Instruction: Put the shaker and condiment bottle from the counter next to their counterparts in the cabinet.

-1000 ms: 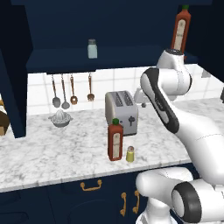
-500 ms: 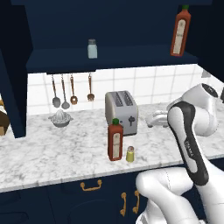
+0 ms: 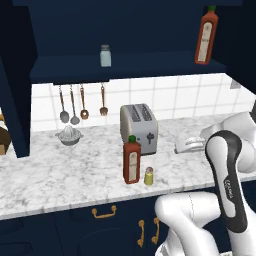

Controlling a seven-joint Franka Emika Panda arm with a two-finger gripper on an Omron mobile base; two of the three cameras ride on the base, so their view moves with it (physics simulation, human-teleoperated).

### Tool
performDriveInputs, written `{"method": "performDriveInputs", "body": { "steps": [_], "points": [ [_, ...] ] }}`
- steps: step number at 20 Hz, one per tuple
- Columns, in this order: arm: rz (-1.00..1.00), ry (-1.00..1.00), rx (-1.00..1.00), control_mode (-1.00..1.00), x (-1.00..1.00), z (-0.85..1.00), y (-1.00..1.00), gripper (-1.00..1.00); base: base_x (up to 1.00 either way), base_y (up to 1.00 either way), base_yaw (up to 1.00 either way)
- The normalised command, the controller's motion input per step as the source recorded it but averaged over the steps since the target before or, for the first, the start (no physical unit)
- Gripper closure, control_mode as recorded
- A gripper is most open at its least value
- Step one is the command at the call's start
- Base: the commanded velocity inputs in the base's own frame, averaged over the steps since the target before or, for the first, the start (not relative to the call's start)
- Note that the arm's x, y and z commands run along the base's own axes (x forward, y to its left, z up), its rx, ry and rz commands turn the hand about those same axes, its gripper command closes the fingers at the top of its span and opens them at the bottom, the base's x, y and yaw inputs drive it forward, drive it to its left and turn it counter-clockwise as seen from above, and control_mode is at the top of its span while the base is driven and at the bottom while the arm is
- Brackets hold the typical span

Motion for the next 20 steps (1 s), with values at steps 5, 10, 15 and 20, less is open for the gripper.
{"method": "performDriveInputs", "body": {
  "steps": [5,10,15,20],
  "points": [
    [0.26,-0.15,0.02,-1.00,-0.03,-0.23,0.02,-1.00,0.00,0.00,0.00],
    [0.15,-0.14,0.01,-1.00,-0.10,-0.13,0.05,-1.00,0.00,0.00,0.00],
    [0.08,-0.13,0.05,-1.00,-0.08,-0.15,0.18,-1.00,0.00,0.00,0.00],
    [0.28,-0.36,0.06,-1.00,-0.07,-0.28,0.48,-1.00,0.00,0.00,0.00]
  ]
}}
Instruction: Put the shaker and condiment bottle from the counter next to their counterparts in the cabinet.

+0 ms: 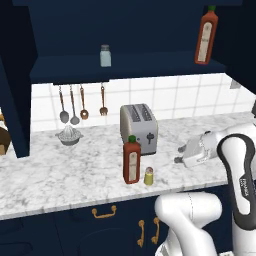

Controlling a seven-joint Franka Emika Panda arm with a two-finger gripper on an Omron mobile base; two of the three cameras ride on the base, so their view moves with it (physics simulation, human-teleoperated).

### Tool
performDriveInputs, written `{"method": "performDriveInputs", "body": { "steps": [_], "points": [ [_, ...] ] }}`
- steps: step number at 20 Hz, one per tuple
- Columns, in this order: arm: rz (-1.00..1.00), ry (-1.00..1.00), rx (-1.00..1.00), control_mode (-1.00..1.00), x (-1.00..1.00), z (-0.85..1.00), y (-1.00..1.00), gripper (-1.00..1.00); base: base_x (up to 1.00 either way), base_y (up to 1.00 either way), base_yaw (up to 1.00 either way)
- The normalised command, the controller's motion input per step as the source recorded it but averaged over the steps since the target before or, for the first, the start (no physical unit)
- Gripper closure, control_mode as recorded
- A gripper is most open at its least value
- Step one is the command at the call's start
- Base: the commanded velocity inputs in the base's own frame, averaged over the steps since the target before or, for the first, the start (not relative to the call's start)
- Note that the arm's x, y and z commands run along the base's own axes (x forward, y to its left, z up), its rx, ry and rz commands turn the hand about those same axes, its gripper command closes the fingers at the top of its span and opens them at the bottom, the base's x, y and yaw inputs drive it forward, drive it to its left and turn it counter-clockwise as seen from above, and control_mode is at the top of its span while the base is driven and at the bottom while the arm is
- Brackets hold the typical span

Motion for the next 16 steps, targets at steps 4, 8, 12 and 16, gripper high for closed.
{"method": "performDriveInputs", "body": {
  "steps": [4,8,12,16],
  "points": [
    [0.20,-0.20,0.07,-1.00,-0.01,-0.22,0.14,-1.00,0.00,0.00,0.00],
    [0.07,0.00,0.04,-1.00,0.00,-0.28,0.00,-1.00,0.00,0.00,0.00],
    [0.18,0.04,-0.06,-1.00,0.00,-0.58,0.00,-1.00,0.00,0.00,0.00],
    [0.00,0.00,0.00,-1.00,0.00,-0.02,0.00,-1.00,0.00,0.00,0.00]
  ]
}}
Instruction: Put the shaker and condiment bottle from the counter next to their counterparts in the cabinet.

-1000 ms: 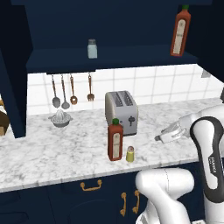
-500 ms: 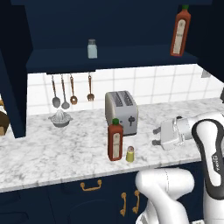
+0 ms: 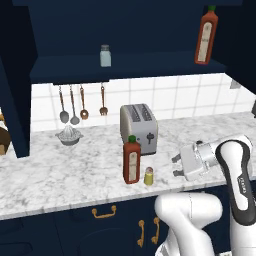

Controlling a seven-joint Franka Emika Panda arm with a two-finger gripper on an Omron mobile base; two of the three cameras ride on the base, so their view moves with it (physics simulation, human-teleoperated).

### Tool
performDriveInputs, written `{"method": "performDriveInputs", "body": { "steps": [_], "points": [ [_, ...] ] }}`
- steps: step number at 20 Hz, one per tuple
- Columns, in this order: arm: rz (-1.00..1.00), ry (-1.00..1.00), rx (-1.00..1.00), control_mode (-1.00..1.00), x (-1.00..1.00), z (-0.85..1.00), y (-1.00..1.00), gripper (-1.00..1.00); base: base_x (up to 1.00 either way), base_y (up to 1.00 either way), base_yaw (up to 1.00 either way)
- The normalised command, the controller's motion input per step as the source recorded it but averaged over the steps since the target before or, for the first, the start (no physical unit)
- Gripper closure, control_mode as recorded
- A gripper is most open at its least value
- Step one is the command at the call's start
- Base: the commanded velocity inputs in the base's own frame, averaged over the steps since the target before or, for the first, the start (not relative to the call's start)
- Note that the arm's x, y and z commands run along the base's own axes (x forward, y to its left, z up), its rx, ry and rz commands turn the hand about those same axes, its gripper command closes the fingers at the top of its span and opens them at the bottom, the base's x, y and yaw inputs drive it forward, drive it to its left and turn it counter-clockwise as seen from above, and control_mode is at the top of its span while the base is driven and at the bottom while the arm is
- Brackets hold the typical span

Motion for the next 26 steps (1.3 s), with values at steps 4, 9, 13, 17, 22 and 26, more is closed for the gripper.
{"method": "performDriveInputs", "body": {
  "steps": [4,9,13,17,22,26],
  "points": [
    [0.13,-0.08,0.00,-1.00,0.22,-0.23,0.25,-1.00,0.00,0.00,0.00],
    [0.06,-0.06,0.00,-1.00,0.25,-0.19,0.23,-1.00,0.00,0.00,0.00],
    [0.04,-0.04,0.00,-1.00,0.32,0.00,-0.17,-1.00,0.00,0.00,0.00],
    [0.07,-0.01,0.00,-1.00,0.14,-0.04,-0.12,-1.00,0.00,0.00,0.00],
    [0.08,-0.04,0.00,-1.00,0.02,-0.32,0.00,-1.00,0.00,0.00,0.00],
    [0.03,-0.06,0.00,-1.00,0.16,-0.04,0.00,-1.00,0.00,0.00,0.00]
  ]
}}
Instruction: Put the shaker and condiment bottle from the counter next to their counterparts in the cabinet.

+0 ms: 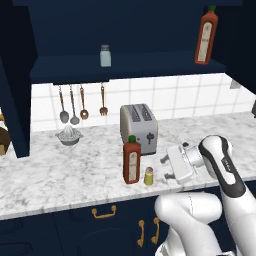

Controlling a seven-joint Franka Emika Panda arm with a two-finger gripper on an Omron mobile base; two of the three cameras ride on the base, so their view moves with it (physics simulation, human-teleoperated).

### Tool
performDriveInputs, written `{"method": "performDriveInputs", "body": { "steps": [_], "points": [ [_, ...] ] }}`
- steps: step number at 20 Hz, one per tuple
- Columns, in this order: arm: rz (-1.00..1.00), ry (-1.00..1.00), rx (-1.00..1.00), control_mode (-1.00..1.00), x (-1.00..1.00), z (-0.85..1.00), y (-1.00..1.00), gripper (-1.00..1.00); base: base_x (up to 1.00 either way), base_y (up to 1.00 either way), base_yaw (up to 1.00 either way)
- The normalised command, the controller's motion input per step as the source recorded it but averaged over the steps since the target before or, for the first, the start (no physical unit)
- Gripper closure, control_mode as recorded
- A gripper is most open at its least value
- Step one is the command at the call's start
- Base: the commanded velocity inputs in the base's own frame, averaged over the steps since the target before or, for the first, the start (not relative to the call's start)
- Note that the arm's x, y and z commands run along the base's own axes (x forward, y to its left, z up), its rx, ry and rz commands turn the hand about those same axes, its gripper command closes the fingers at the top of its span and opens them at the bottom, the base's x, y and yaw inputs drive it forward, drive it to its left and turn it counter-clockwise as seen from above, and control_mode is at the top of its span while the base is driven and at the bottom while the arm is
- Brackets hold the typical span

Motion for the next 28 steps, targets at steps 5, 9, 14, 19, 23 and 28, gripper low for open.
{"method": "performDriveInputs", "body": {
  "steps": [5,9,14,19,23,28],
  "points": [
    [0.00,-0.12,0.00,-1.00,0.29,-0.14,0.00,-1.00,0.00,0.00,0.00],
    [0.00,-0.03,0.00,-1.00,0.13,-0.23,0.00,-1.00,0.00,0.00,0.00],
    [0.01,-0.08,0.00,-1.00,0.14,-0.43,0.00,-1.00,0.00,0.00,0.00],
    [0.00,-0.10,0.00,-1.00,0.16,-0.38,0.00,-1.00,0.00,0.00,0.00],
    [0.00,-0.03,0.00,-1.00,0.15,-0.34,0.04,-1.00,0.00,0.00,0.00],
    [0.00,0.00,0.00,-1.00,0.08,-0.08,0.43,-1.00,0.00,0.00,0.00]
  ]
}}
